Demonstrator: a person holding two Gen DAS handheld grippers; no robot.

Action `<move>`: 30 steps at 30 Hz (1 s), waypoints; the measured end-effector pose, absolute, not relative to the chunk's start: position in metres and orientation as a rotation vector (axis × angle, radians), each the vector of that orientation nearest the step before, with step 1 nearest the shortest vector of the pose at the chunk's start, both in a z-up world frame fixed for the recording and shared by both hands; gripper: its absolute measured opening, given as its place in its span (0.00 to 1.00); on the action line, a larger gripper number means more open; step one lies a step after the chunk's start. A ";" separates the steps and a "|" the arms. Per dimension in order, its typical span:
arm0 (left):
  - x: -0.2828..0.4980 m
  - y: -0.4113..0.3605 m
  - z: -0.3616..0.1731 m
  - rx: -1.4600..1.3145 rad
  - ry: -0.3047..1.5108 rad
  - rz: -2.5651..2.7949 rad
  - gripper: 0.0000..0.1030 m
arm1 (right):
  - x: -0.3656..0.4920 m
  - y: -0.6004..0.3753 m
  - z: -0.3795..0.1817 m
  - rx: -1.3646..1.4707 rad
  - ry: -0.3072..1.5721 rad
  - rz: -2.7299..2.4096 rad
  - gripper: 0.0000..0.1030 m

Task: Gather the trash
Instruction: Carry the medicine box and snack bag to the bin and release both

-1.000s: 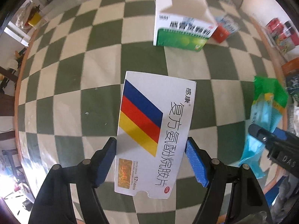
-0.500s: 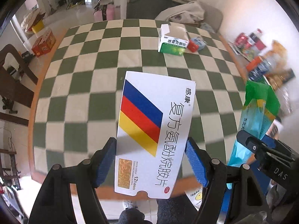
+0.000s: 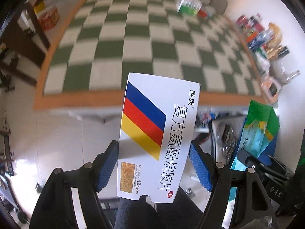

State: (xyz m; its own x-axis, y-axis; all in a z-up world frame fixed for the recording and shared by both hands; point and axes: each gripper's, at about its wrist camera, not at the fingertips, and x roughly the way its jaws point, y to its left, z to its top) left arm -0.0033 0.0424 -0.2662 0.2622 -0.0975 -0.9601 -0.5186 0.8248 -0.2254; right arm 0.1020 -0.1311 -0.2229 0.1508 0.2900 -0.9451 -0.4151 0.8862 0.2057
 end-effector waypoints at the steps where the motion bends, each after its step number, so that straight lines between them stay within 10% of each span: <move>1: -0.010 0.039 -0.286 -0.592 1.321 0.311 0.70 | 0.093 -0.137 -0.237 -0.105 1.355 0.519 0.69; 17: 0.024 0.040 -0.638 -0.880 1.616 0.254 0.71 | 0.086 -0.165 -0.581 -0.034 1.708 0.520 0.69; 19: 0.029 0.044 -0.671 -0.889 1.625 0.272 0.83 | 0.092 -0.160 -0.627 -0.004 1.731 0.527 0.70; 21: 0.030 0.048 -0.688 -0.882 1.623 0.285 1.00 | 0.095 -0.151 -0.664 0.002 1.761 0.547 0.71; 30: 0.006 0.062 -0.700 -0.689 1.584 0.465 1.00 | 0.098 -0.134 -0.754 -0.081 1.804 0.544 1.00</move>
State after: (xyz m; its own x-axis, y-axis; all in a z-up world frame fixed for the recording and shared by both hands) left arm 0.0058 0.0622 -0.6999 -0.0356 -0.1614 -0.9862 -0.6686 0.7373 -0.0965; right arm 0.0979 -0.1344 -0.7539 -0.3076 0.2203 -0.9257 -0.3284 0.8885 0.3206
